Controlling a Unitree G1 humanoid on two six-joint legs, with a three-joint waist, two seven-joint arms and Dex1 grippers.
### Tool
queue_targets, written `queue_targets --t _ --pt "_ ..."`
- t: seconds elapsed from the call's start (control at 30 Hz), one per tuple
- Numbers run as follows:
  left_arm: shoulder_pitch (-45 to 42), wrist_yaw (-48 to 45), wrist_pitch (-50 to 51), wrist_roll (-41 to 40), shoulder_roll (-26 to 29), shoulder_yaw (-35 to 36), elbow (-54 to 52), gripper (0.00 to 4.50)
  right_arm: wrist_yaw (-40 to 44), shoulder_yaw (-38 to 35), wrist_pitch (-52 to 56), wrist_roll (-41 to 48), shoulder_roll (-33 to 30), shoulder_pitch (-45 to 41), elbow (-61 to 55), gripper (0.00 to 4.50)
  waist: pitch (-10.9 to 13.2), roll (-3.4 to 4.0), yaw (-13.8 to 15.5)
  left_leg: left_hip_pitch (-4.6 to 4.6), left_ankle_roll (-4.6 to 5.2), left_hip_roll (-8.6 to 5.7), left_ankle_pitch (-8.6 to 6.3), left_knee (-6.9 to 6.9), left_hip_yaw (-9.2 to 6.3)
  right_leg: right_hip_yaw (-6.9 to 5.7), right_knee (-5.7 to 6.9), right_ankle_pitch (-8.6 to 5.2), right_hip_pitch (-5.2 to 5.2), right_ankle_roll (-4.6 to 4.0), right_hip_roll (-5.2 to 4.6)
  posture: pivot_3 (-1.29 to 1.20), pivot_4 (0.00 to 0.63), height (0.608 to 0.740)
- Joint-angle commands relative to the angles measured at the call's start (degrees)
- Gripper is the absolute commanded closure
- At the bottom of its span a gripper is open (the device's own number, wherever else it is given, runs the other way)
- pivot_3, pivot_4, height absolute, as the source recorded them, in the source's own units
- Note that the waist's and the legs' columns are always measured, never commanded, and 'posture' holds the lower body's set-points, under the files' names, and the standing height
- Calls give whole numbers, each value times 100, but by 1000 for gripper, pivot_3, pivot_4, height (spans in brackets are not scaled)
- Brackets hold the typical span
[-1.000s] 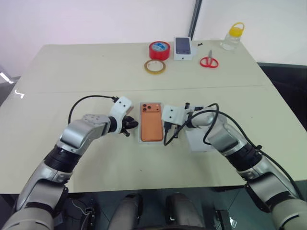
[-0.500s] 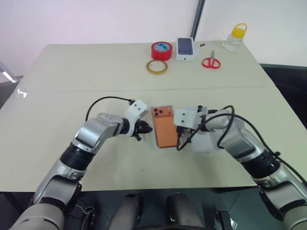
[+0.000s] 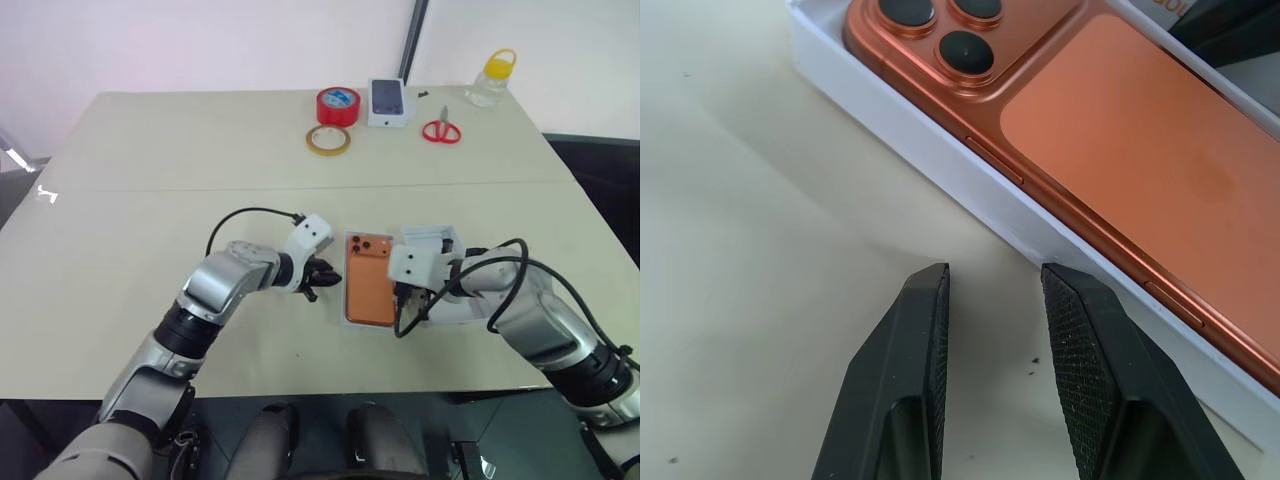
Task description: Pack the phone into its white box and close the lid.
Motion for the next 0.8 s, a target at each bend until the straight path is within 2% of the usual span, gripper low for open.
queue_targets --t 0.03,0.53,0.77,0.8 --pt "-26 -357 -35 -236 -348 -409 -336 2944 11 10 -144 154 131 -95 -457 4500 0 0 -1 0 0 0 0 0 0 0 0 0 0 0 0 0 150 740" --pt "138 -614 -221 19 -121 -488 -437 2944 -82 7 -357 127 128 -122 -173 4500 0 0 -6 1 0 0 0 0 0 0 0 0 0 0 0 0 150 740" --pt "168 -540 -333 142 -49 -223 -264 2944 0 -206 -279 244 -21 -148 -215 4500 0 0 -5 1 0 1 0 0 0 0 1 0 0 0 0 0 150 740" --pt "176 -537 -360 130 -18 -129 -240 2989 51 -303 -186 332 -37 -157 -248 4241 0 0 -5 1 0 1 0 0 0 0 1 0 0 0 0 0 150 740"
